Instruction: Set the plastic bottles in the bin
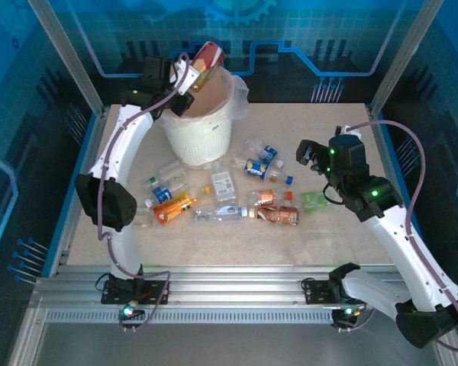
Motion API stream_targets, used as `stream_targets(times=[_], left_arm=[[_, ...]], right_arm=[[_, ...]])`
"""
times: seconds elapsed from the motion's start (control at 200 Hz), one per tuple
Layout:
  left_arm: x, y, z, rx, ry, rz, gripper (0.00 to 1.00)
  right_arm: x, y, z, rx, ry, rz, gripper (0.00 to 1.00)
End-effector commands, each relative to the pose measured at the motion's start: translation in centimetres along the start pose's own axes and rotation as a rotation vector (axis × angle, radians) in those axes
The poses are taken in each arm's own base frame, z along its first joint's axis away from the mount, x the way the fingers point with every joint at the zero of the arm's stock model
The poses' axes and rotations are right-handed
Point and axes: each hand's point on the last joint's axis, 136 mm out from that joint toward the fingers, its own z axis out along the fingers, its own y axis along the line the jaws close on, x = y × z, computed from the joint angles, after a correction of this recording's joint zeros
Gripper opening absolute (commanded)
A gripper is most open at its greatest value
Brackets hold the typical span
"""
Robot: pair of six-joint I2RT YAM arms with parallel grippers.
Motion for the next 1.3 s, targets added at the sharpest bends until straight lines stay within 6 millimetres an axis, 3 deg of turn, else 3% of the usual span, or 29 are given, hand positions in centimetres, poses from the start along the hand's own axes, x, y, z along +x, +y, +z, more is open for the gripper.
stream_targets(times=[0.0,0.295,0.335,0.385,0.565,0.925,1.111,1.296], left_arm=[[1.6,1.7,0.6,-0.061,0.070,0.159,0.09],[2.8,2.3,0.7,-0.096,0.096,0.237,0.15],[2.6,2.4,0.6,-0.098,0.089,0.236,0.23],[2.5,2.3,0.7,-0.093,0.083,0.236,0.44],[1.9,2.4,0.9,-0.092,0.065,0.223,0.75],[0.8,2.6,1.1,-0.103,0.031,0.178,0.76],[-2.0,3.3,-1.4,-0.146,-0.053,0.136,0.81],[-5.2,4.5,-5.4,-0.203,-0.183,0.016,0.94]], right_arm=[[-0.6,-0.4,-0.3,0.027,-0.013,0.020,1.00],[-0.5,-0.7,0.1,0.038,-0.018,0.035,1.00],[-0.5,-0.7,0.2,0.038,-0.017,0.035,1.00],[-0.5,-0.6,0.2,0.037,-0.017,0.037,1.00],[-0.5,-0.4,0.6,0.034,-0.008,0.036,1.00],[-0.5,-1.2,0.4,0.062,-0.011,0.041,1.00],[1.1,-3.0,0.8,0.142,0.068,0.045,1.00],[4.3,-6.2,1.1,0.263,0.180,0.083,1.00]])
